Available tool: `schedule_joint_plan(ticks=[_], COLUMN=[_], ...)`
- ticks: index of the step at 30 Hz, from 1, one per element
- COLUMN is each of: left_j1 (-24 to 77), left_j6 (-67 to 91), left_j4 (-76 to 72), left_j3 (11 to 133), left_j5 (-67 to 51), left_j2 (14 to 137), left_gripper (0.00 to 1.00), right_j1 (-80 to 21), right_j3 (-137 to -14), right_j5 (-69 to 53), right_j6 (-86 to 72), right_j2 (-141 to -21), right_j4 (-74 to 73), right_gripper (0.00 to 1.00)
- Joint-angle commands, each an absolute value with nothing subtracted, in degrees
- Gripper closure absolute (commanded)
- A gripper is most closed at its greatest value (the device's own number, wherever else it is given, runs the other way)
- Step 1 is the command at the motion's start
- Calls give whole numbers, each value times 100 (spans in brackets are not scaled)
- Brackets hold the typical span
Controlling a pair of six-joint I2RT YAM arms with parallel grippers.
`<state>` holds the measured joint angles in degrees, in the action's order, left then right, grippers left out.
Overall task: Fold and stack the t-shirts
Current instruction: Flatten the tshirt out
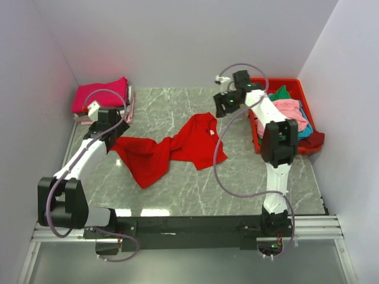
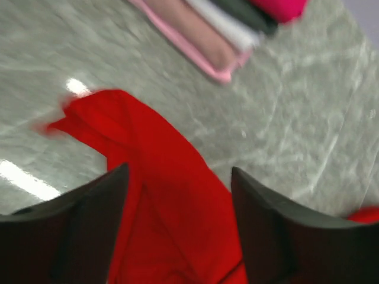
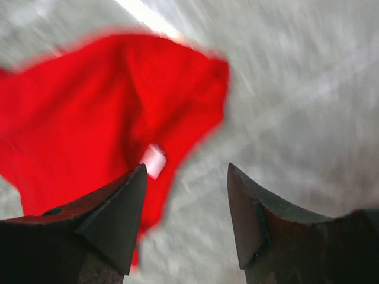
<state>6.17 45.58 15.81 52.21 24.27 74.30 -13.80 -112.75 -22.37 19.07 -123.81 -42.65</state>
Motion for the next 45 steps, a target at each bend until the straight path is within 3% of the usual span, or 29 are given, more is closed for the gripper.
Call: schedule_joint_plan(ticks=[1, 4, 8, 14, 22, 32, 34, 35, 36, 38, 42, 45], left_j1=[554, 554, 589, 1221, 2091, 2900, 2962, 2971, 3006, 3041, 3059, 3059], left_j6=[4044, 3745, 3463, 3445, 4122, 4289, 4289, 4280, 4298, 4298, 4272, 4254], left_j4=[1310, 1055, 861, 1862, 2373, 2267, 2285, 2276, 2294, 2303, 2399, 2566], left_j3=[5687, 5442, 5046, 4518, 3806, 4201, 4271, 4289, 4306, 4315, 4350, 4430], left_j5=[985, 678, -777, -784, 184, 649, 747, 808, 843, 861, 861, 809], left_j2=[7375, 6909, 6469, 6267, 6414, 7778, 7910, 7928, 7928, 7849, 7480, 7050], left_gripper=[23, 17, 5, 11, 16, 36, 53, 67, 71, 85, 99, 99], right_j1=[-1081, -1046, -1116, -1660, -1872, -1934, -1942, -1934, -1951, -1969, -1986, -1986], right_j3=[-10787, -9645, -9099, -8245, -8472, -8429, -8481, -8499, -8508, -8543, -8569, -8420], right_j5=[-2846, -3795, -4500, -3772, -3033, -2883, -2830, -2813, -2795, -2778, -2891, -2936], right_j6=[2088, 3307, 4263, 3420, 2821, 2734, 2725, 2707, 2707, 2698, 2751, 2848], right_j2=[-11261, -10636, -10529, -10573, -11039, -11311, -11347, -11390, -11408, -11487, -11461, -11032], right_j4=[-4378, -4779, -5774, -4879, -4456, -4403, -4430, -4421, -4421, -4447, -4570, -4588], right_gripper=[35, 33, 34, 34, 36, 44, 47, 49, 50, 57, 98, 100])
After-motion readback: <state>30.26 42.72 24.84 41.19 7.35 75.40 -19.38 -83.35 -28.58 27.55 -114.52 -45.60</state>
